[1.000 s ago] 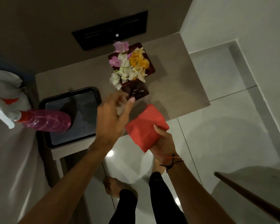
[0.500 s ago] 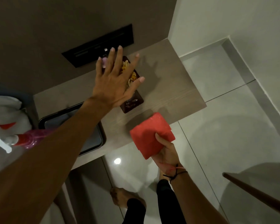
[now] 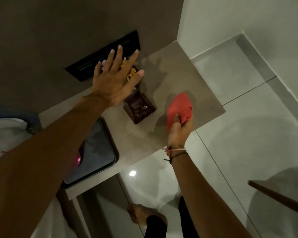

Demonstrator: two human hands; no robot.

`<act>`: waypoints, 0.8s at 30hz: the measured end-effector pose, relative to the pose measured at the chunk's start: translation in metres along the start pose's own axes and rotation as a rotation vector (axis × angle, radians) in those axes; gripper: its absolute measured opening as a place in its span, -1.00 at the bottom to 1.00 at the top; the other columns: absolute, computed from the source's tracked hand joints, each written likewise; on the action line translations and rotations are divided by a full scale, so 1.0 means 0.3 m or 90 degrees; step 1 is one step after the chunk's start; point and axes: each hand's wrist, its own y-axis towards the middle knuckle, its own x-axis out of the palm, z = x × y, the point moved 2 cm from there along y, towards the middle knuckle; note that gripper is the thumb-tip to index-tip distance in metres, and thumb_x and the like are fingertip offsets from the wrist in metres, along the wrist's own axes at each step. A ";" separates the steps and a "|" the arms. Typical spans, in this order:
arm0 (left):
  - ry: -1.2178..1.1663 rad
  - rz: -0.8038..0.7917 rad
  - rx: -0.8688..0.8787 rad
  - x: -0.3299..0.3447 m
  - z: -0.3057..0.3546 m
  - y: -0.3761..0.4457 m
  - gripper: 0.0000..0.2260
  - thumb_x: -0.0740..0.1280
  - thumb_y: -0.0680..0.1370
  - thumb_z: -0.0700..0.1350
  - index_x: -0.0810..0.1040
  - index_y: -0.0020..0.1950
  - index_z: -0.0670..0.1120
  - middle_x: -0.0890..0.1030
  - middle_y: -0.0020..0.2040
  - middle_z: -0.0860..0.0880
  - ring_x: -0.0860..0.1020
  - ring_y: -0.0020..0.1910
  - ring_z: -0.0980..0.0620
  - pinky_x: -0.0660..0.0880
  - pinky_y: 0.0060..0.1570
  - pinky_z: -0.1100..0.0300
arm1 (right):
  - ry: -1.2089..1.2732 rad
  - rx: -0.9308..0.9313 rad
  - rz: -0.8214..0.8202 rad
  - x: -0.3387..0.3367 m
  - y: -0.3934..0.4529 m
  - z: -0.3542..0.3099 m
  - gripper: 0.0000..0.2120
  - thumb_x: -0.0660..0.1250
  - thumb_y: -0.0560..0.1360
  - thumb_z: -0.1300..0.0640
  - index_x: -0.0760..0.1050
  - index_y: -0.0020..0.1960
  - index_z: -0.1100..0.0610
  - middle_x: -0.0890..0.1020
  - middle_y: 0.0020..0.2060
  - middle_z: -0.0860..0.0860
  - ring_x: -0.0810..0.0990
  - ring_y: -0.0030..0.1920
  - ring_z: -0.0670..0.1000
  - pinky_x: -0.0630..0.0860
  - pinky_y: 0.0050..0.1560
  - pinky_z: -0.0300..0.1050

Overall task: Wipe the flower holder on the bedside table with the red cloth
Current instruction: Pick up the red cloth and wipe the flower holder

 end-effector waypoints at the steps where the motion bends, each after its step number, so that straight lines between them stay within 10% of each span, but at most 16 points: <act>1: -0.004 -0.005 -0.001 -0.002 -0.001 0.000 -0.35 -0.17 0.58 0.41 -0.15 0.66 0.28 -0.17 0.73 -0.06 -0.17 0.70 -0.10 -0.11 0.63 -0.28 | -0.024 -0.040 -0.006 0.030 0.003 -0.003 -0.43 0.19 0.59 0.46 0.24 0.57 0.23 0.48 0.32 0.01 0.51 0.33 -0.14 0.40 0.21 -0.51; 4: -0.006 0.002 -0.001 0.007 -0.001 -0.001 -0.38 -0.13 0.62 0.38 -0.13 0.67 0.28 -0.15 0.73 -0.06 -0.17 0.71 -0.10 -0.12 0.63 -0.27 | -0.103 -0.097 -0.098 0.143 -0.015 0.029 -0.24 0.11 0.51 0.57 0.13 0.63 0.12 0.29 0.57 0.12 0.32 0.55 -0.02 0.45 0.26 -0.45; 9: 0.001 -0.003 0.006 0.007 -0.013 0.014 -0.38 -0.11 0.63 0.38 -0.13 0.67 0.26 -0.14 0.73 -0.05 -0.16 0.71 -0.10 -0.11 0.63 -0.27 | -0.279 -0.132 -0.161 0.279 -0.107 0.107 -0.23 0.12 0.55 0.53 0.10 0.64 0.00 0.04 0.66 0.14 0.02 0.66 0.19 0.40 0.43 0.37; 18: 0.016 -0.002 0.022 0.010 -0.015 0.011 -0.36 -0.12 0.61 0.39 -0.12 0.67 0.24 -0.13 0.73 -0.05 -0.15 0.71 -0.11 -0.10 0.63 -0.29 | -0.244 -0.136 -0.074 0.277 -0.269 0.191 -0.33 0.27 0.59 0.39 0.14 0.62 0.07 0.22 0.62 0.14 0.15 0.59 0.00 0.19 0.51 -0.15; 24: 0.036 -0.013 0.044 0.012 -0.024 0.007 -0.33 -0.16 0.59 0.41 -0.14 0.67 0.24 -0.15 0.73 -0.05 -0.17 0.71 -0.10 -0.12 0.63 -0.28 | -0.244 -0.079 -0.266 0.176 -0.321 0.260 -0.34 0.19 0.63 0.42 0.16 0.63 0.00 0.47 0.41 0.16 0.56 0.31 -0.06 0.49 0.31 -0.34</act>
